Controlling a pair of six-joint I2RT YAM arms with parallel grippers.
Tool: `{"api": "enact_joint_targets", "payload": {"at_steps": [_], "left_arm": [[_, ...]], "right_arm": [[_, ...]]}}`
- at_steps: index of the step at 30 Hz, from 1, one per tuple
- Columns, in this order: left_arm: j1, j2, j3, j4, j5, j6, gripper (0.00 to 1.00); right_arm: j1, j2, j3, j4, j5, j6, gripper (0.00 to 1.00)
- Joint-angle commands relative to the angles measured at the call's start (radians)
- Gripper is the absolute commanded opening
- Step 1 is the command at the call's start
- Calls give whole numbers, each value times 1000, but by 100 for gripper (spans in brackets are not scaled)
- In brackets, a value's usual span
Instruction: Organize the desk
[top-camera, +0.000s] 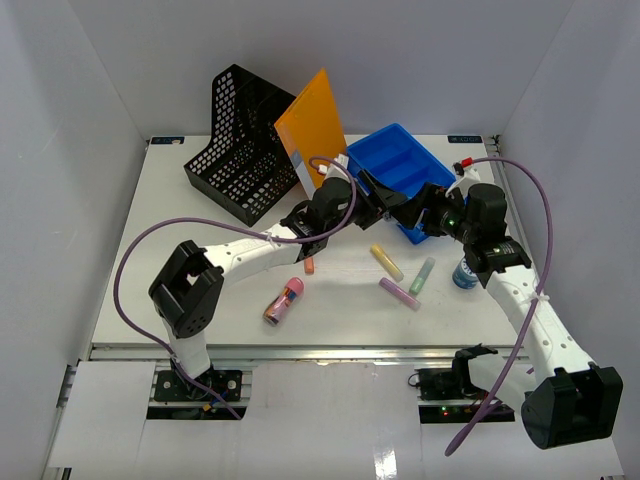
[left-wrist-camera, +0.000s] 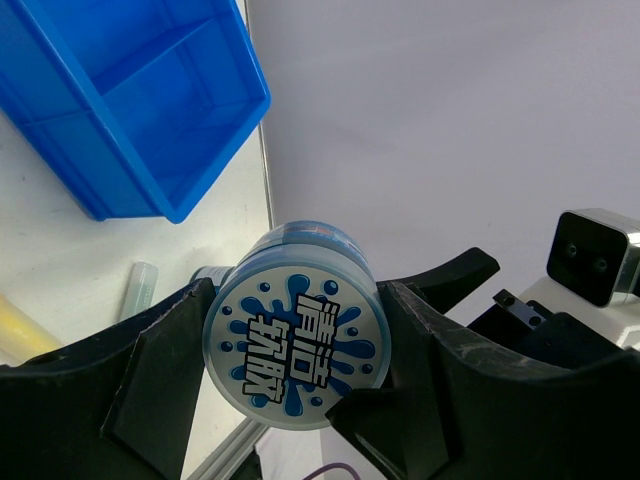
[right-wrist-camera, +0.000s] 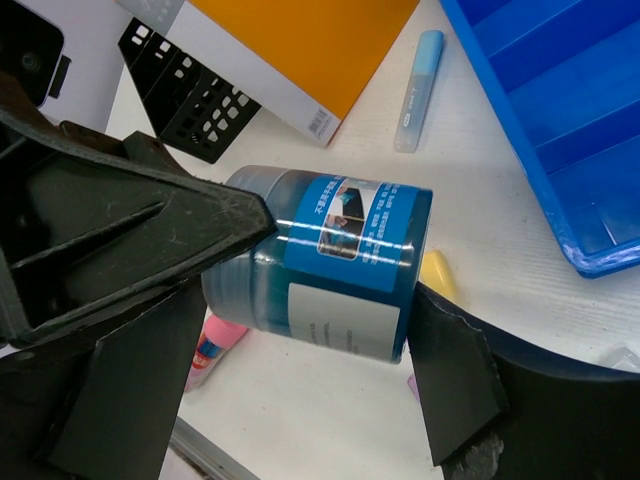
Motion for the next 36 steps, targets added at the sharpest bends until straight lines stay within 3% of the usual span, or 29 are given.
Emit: {"api": "enact_joint_targets", "payload": {"at_steps": [1, 10, 12, 13, 14, 17, 23, 26, 36], "left_arm": [[-35, -40, 25, 108, 18, -57, 0], [-42, -47, 7, 126, 22, -72, 0], [-41, -48, 2, 126, 24, -71, 4], [-42, -50, 1, 123, 24, -69, 13], [-43, -54, -1, 117, 24, -67, 31], [-43, -62, -2, 99, 29, -46, 60], [-38, -97, -12, 65, 24, -2, 92], [-19, -121, -28, 42, 18, 25, 98], [140, -298, -102, -152, 23, 214, 98]], "right_arm": [[-13, -14, -18, 96, 16, 11, 76], [-30, -7, -29, 171, -2, -27, 43], [-33, -9, -25, 180, -21, -45, 37], [-35, -9, -23, 182, -32, -54, 35], [-39, -9, -20, 185, -46, -71, 33], [-51, -16, -19, 195, -75, -110, 28], [-80, -18, -17, 219, -188, -173, 21], [-94, -20, -16, 227, -236, -217, 16], [-205, 42, -23, 227, -323, -411, 8]]}}
